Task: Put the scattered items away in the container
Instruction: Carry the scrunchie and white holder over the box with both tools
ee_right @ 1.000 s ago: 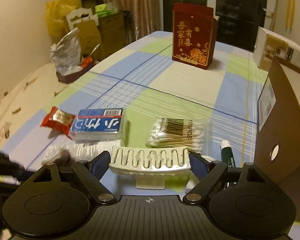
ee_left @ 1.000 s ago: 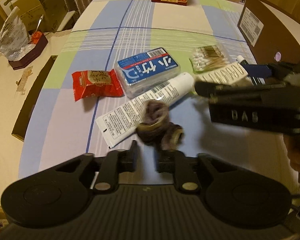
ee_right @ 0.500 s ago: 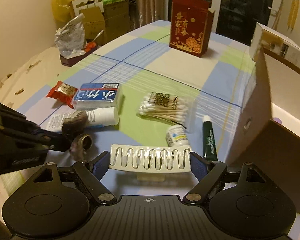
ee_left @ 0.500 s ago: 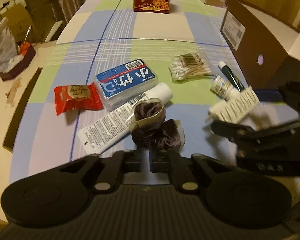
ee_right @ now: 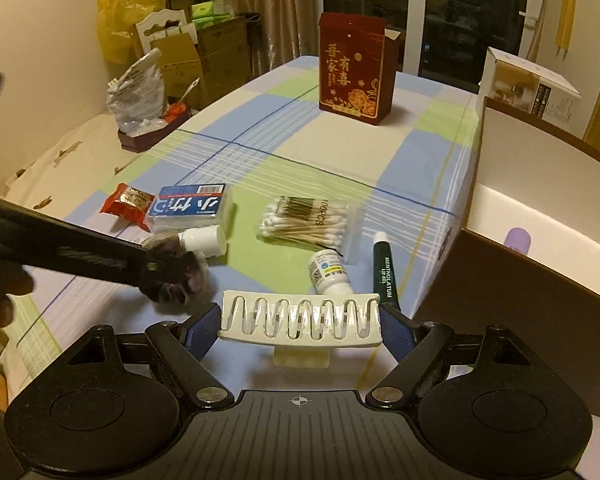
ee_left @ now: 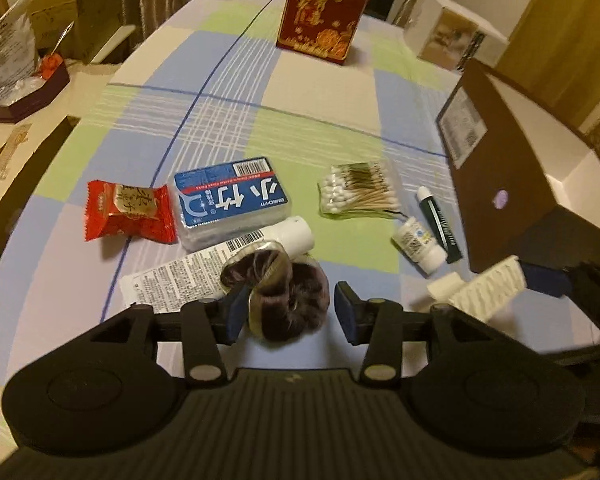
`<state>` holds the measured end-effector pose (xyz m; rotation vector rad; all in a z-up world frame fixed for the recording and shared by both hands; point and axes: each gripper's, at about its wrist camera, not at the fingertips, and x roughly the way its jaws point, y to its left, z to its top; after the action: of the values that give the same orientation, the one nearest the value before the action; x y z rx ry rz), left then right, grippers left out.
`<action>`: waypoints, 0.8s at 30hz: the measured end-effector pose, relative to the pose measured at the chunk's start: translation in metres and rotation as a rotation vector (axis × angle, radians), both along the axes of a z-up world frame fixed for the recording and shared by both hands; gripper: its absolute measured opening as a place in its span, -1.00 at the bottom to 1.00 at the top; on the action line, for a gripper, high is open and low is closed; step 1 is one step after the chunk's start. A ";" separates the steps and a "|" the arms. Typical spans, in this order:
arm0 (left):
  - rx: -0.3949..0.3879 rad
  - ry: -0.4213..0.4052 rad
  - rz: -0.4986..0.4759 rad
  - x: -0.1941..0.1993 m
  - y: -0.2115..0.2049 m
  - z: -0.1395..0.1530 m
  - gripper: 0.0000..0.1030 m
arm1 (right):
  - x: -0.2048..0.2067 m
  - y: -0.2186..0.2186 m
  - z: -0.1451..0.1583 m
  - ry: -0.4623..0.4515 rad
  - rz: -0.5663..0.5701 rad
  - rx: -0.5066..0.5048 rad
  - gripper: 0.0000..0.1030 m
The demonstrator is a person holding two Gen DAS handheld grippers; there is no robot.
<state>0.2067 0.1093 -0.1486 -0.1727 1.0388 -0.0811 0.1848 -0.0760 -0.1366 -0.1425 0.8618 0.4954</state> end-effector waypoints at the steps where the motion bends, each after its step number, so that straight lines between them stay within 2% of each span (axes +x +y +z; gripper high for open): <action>1: 0.018 0.007 -0.003 0.002 -0.003 -0.002 -0.33 | 0.000 -0.001 0.001 0.002 0.001 0.000 0.66; 2: 0.033 0.014 -0.011 0.004 -0.006 -0.004 -0.63 | -0.001 -0.002 0.001 0.003 0.003 -0.001 0.66; 3: 0.041 0.026 -0.023 0.006 -0.008 -0.006 -0.81 | -0.002 -0.004 0.003 0.002 0.005 0.000 0.66; 6: 0.047 0.024 -0.054 0.006 -0.015 -0.003 -0.83 | -0.005 -0.011 0.008 -0.001 0.005 0.010 0.66; 16: 0.028 -0.201 -0.153 -0.004 -0.043 0.067 -0.84 | -0.016 -0.043 0.046 -0.065 -0.027 0.090 0.66; 24: -0.006 -0.301 -0.217 0.000 -0.069 0.103 -0.84 | -0.018 -0.079 0.091 -0.170 -0.098 0.178 0.66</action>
<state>0.2065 0.0404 -0.0459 -0.0500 0.7535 -0.2988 0.1663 -0.1547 -0.0452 0.0203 0.6518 0.4588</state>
